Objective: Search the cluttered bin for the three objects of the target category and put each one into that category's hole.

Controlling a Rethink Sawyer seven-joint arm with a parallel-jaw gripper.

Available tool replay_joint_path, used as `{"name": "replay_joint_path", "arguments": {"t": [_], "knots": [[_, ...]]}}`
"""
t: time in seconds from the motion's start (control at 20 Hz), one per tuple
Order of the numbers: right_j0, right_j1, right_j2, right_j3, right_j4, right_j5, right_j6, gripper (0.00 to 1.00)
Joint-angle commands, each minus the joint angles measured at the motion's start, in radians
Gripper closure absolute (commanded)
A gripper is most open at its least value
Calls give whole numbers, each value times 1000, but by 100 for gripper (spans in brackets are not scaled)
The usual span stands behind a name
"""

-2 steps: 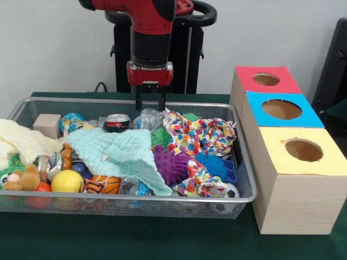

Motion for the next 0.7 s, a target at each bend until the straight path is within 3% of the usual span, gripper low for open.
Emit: {"name": "replay_joint_path", "arguments": {"t": [0.05,0.7], "knots": [[-2,61,87,-112,42,-14,147,0],[-17,124,114,-172,35,-28,136,0]]}}
